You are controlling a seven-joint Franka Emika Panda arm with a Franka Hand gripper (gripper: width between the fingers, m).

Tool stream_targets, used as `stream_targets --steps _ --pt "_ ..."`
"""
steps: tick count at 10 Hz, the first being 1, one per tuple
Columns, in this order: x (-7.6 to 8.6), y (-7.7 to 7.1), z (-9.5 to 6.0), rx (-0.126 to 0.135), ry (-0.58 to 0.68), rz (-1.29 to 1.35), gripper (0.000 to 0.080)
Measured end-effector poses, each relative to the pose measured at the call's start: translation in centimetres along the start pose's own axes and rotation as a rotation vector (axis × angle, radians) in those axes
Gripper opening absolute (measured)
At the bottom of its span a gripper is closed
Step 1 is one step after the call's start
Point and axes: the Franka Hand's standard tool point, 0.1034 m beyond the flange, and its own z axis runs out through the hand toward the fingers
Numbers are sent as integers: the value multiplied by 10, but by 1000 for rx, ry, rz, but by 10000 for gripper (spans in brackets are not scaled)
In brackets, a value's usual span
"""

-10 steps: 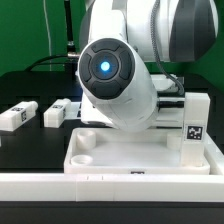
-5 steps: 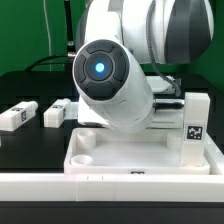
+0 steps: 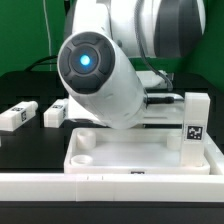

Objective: Assemble desk

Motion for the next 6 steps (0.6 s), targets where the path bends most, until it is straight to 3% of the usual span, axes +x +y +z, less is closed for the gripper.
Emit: stream_targets --steps 4,6 --pt "-26 -16 -66 0 -3 -60 290" --pt "-24 -20 -75 -2 19 -68 290"
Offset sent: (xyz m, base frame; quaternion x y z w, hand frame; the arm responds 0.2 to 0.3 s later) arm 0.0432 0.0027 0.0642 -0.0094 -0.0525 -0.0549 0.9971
